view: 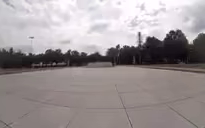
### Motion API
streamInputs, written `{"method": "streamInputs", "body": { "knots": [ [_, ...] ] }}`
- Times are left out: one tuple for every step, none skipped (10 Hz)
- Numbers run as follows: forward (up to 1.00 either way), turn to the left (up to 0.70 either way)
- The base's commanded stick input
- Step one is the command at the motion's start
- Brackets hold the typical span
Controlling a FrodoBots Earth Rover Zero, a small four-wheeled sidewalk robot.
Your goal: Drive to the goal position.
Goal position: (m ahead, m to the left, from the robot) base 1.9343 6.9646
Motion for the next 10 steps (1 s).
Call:
{"method": "streamInputs", "body": {
  "knots": [
    [1.00,0.00],
    [1.00,0.00],
    [1.00,0.00],
    [1.00,0.00],
    [1.00,0.00],
    [1.00,0.00],
    [1.00,0.00],
    [1.00,0.00],
    [1.00,0.00],
    [1.00,0.00]
  ]
}}
